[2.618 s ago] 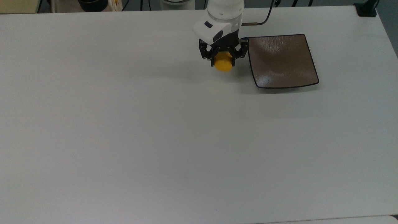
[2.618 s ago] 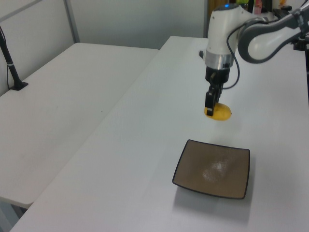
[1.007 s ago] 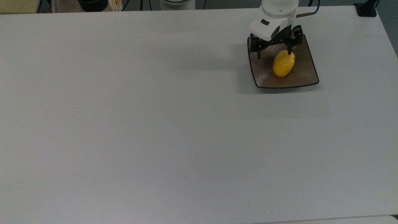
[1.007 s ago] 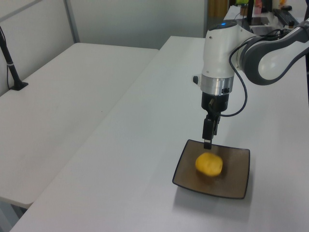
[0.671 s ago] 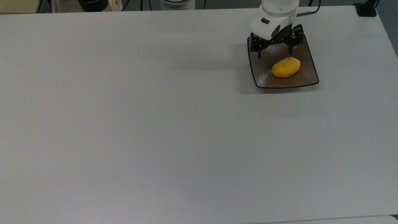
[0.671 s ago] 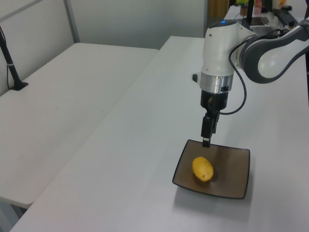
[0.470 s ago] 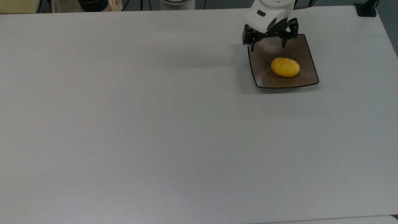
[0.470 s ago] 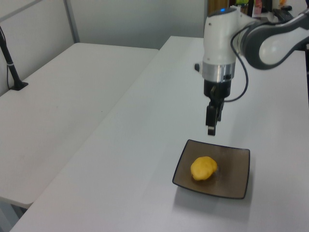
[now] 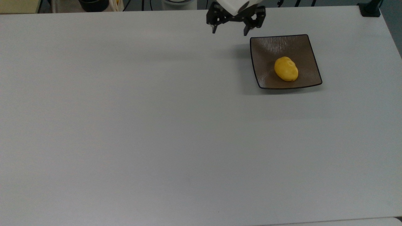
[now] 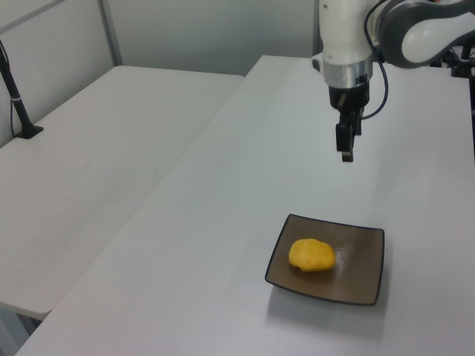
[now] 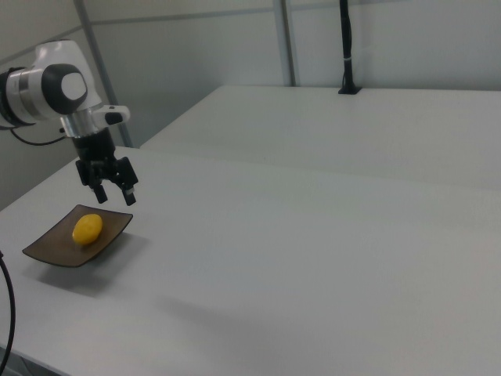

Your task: Put potatoes on a ceramic plate

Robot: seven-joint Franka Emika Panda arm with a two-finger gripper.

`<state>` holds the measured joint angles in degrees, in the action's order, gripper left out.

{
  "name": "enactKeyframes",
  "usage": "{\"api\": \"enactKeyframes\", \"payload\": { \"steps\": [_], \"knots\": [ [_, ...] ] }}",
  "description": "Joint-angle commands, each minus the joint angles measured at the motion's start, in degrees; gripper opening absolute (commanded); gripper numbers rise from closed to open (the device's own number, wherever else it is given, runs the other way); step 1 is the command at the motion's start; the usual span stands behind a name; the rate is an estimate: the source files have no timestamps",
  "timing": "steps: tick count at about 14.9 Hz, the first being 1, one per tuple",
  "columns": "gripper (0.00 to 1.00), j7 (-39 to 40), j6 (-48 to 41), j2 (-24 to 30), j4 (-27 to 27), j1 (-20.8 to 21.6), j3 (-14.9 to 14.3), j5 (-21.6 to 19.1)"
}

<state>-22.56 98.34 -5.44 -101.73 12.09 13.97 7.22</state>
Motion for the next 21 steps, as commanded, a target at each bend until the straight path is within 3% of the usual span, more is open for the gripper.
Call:
{"api": "enactKeyframes", "payload": {
  "steps": [1,5,9,11,21],
  "knots": [
    [1.0,5.4,-4.6,3.4,0.4,0.6,-6.5,0.7],
    [1.0,6.5,-2.5,4.1,0.4,0.9,-13.6,0.2],
    [1.0,11.7,-0.4,5.3,0.2,0.8,-17.6,-3.8],
    [1.0,12.2,1.1,6.0,0.0,0.1,-17.9,-5.5],
    [1.0,12.3,5.7,9.4,-3.2,-1.6,-18.4,-6.8]
  ]
}}
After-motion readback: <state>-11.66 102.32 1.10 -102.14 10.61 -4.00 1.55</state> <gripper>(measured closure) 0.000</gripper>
